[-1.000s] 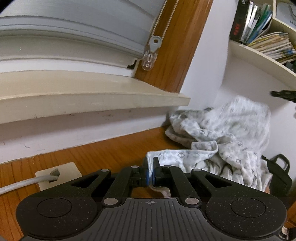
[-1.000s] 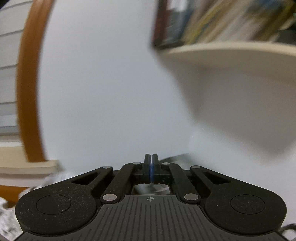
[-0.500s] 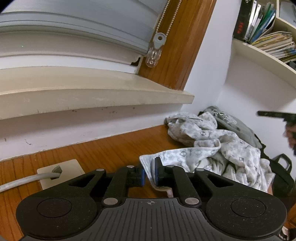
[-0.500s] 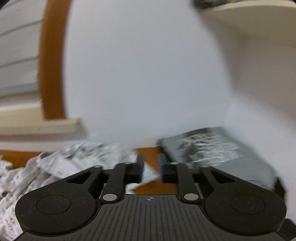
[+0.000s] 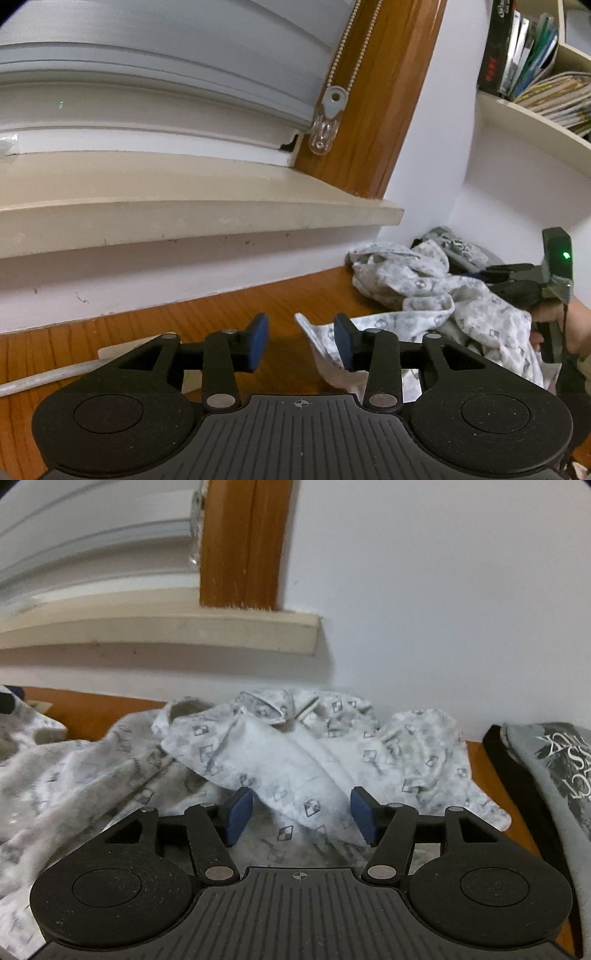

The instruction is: Fold clothes

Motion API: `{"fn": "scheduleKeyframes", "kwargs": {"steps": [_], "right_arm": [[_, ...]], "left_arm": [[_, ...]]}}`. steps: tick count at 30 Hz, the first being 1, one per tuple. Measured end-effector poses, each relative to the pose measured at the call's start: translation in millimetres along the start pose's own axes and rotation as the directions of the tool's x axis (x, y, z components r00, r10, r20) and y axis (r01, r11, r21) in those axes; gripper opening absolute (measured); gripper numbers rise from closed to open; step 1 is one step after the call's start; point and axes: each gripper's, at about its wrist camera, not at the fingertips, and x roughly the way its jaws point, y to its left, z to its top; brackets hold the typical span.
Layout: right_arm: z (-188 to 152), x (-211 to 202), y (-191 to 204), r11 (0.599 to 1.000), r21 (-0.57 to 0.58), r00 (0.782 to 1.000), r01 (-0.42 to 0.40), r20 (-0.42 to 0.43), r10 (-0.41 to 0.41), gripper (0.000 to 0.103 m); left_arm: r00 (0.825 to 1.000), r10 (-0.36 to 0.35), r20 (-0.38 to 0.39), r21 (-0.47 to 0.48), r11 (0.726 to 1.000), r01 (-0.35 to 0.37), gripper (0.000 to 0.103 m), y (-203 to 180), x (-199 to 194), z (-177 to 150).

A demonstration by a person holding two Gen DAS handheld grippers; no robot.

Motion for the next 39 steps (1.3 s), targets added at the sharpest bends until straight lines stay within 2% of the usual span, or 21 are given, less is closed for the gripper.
{"fn": "scheduleKeyframes", "kwargs": {"steps": [2, 3, 4, 5, 8, 13, 18, 20, 22, 24, 25, 27, 28, 29, 31, 36, 39], "right_arm": [[-0.7, 5.4, -2.1, 0.999, 0.015, 0.999, 0.036, 0.0, -0.036, 0.057], [-1.4, 6.0, -5.4, 0.999, 0.033, 0.999, 0.043, -0.003, -0.043, 0.051], [-2.7, 6.6, -8.8, 0.998, 0.059, 0.999, 0.035, -0.005, -0.034, 0.023], [-4.7, 5.7, -10.5, 0.997, 0.076, 1.0, 0.025, 0.001, -0.025, 0.01], [-4.0, -15.4, -15.2, 0.995, 0.084, 0.997, 0.06, 0.036, -0.063, 0.007], [10.9, -90.8, -30.1, 0.981, 0.051, 0.976, 0.186, 0.108, -0.191, 0.006], [24.0, -187.6, -44.5, 0.952, 0.014, 0.938, 0.304, 0.172, -0.302, 0.006], [24.0, -221.1, -46.5, 0.942, 0.008, 0.929, 0.335, 0.166, -0.331, 0.006], [19.3, -240.3, -50.6, 0.941, 0.009, 0.935, 0.338, 0.109, -0.337, 0.007], [10.7, -243.8, -56.6, 0.945, 0.012, 0.944, 0.328, 0.037, -0.328, 0.009], [5.9, -243.0, -59.0, 0.943, 0.011, 0.943, 0.331, 0.013, -0.331, 0.014], [-3.3, -240.2, -60.9, 0.938, 0.018, 0.938, 0.346, 0.012, -0.346, 0.018], [-6.7, -239.9, -61.3, 0.939, 0.035, 0.939, 0.342, 0.025, -0.343, 0.023], [-8.3, -238.3, -61.9, 0.943, 0.054, 0.943, 0.329, 0.041, -0.332, 0.03], [-10.0, -229.6, -60.9, 0.955, 0.081, 0.955, 0.284, 0.063, -0.289, 0.036], [-25.1, -175.2, -35.8, 0.982, 0.078, 0.983, 0.173, 0.042, -0.176, 0.038], [-42.0, -141.4, -14.6, 0.991, 0.06, 0.992, 0.122, 0.022, -0.123, 0.041]], "left_arm": [[1.0, -0.003, -0.007, 0.007, 1.0, 0.003, 0.043, -1.4, 1.2, -1.2], [1.0, -0.004, -0.009, 0.01, 1.0, 0.004, 0.043, -1.9, 1.4, -1.5], [1.0, -0.006, -0.011, 0.014, 1.0, 0.006, 0.043, -2.4, 1.4, -1.8], [1.0, -0.007, -0.01, 0.015, 1.0, 0.007, 0.043, -2.6, 1.1, -1.9], [1.0, -0.011, -0.007, 0.016, 1.0, 0.011, 0.043, -2.9, 0.0, -1.8], [1.0, -0.012, -0.007, 0.014, 1.0, 0.012, 0.043, -3.0, -1.0, -2.9], [1.0, -0.021, -0.009, 0.004, 1.0, 0.021, 0.043, -3.1, -0.2, -2.1], [1.0, -0.023, -0.007, -0.001, 1.0, 0.023, 0.043, -2.5, -0.4, -1.4], [1.0, -0.024, -0.005, -0.005, 1.0, 0.024, 0.043, -2.0, -0.8, -0.8], [1.0, -0.026, -0.003, -0.009, 1.0, 0.026, 0.043, -1.7, -1.5, -0.2], [1.0, -0.026, -0.002, -0.01, 1.0, 0.026, 0.043, -1.6, -1.7, 0.0], [1.0, -0.027, -0.002, -0.011, 1.0, 0.027, 0.043, -2.0, -1.2, 0.4], [1.0, -0.028, -0.004, -0.009, 1.0, 0.028, 0.043, -2.3, -0.6, 0.3], [1.0, -0.028, -0.005, -0.008, 1.0, 0.028, 0.043, -2.9, 0.3, -0.1], [0.999, -0.03, -0.011, -0.006, 1.0, 0.03, 0.043, -3.8, 1.8, -1.4], [0.999, -0.029, -0.018, -0.001, 1.0, 0.029, 0.043, -6.3, 3.6, -3.5], [0.999, -0.034, -0.015, -0.001, 0.999, 0.034, 0.043, -7.7, 3.5, -3.7]]}}
